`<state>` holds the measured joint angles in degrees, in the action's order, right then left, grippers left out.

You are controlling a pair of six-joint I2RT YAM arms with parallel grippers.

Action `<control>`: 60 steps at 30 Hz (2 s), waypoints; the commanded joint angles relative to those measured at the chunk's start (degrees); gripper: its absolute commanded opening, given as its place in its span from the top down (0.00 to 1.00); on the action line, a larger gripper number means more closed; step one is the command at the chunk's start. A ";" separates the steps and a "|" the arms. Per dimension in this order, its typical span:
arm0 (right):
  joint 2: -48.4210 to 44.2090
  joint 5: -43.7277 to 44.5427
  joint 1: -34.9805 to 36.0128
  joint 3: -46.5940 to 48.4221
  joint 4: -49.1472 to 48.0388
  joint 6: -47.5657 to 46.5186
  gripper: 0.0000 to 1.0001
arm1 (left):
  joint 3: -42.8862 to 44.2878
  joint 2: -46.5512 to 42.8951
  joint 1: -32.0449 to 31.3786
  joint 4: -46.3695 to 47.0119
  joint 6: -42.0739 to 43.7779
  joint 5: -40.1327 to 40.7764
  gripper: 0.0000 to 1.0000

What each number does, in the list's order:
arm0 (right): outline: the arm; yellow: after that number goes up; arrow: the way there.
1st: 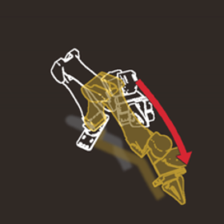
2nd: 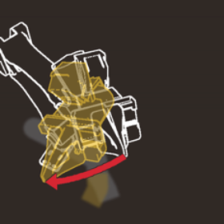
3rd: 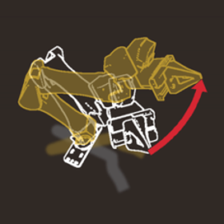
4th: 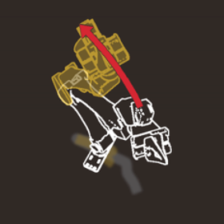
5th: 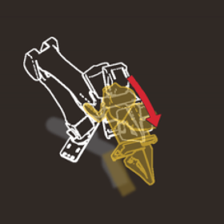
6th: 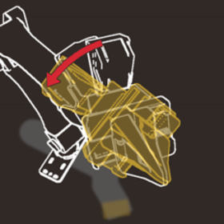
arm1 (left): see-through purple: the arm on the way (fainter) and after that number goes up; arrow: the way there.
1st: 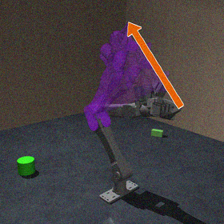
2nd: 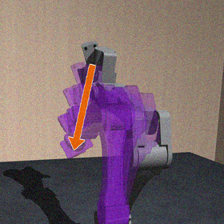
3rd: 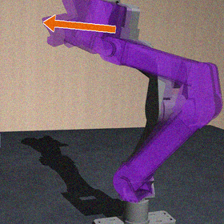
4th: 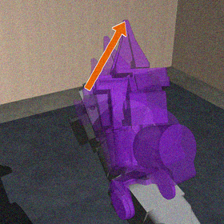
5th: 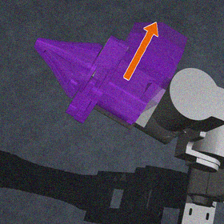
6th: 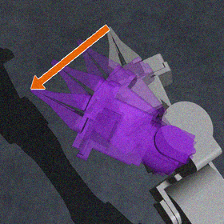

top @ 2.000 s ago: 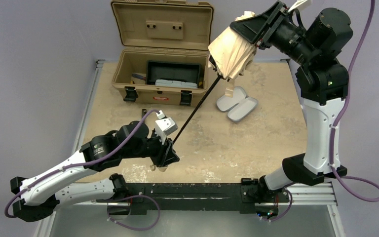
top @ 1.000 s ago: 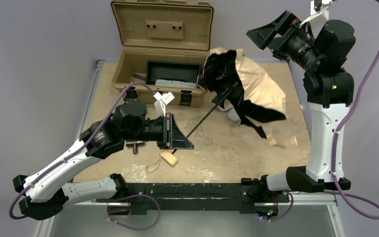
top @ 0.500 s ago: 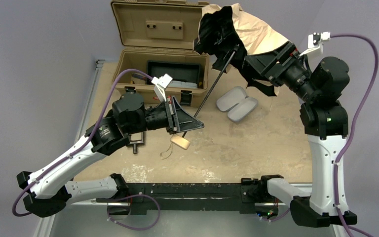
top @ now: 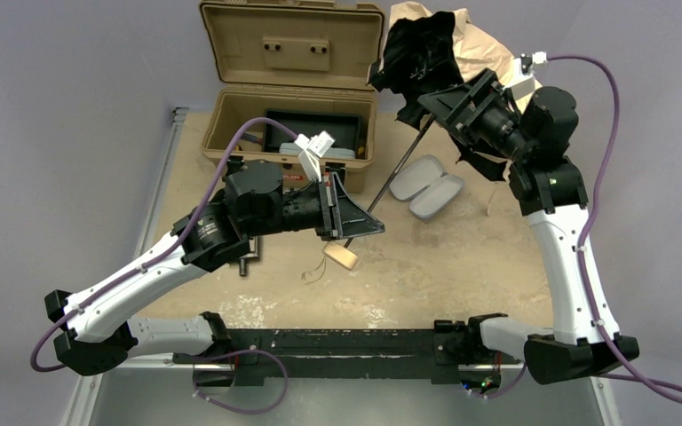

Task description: Open the umbrella

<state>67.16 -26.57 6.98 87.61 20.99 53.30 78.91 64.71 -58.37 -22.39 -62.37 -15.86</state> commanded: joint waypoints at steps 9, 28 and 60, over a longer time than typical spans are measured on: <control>0.12 0.80 2.59 -1.32 -7.48 1.72 1.00 | 9.17 2.03 -3.18 -0.75 13.69 6.10 1.00; -4.73 -21.76 2.96 -10.19 -45.89 18.16 1.00 | 4.61 -4.74 3.08 4.75 11.55 1.37 0.00; -2.51 -13.63 9.16 -12.11 -68.44 36.73 1.00 | 1.17 13.16 -0.25 47.74 -7.41 -18.07 0.62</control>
<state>67.37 -42.15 15.77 75.59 -40.49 88.75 77.91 75.94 -58.59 19.27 -68.42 -35.55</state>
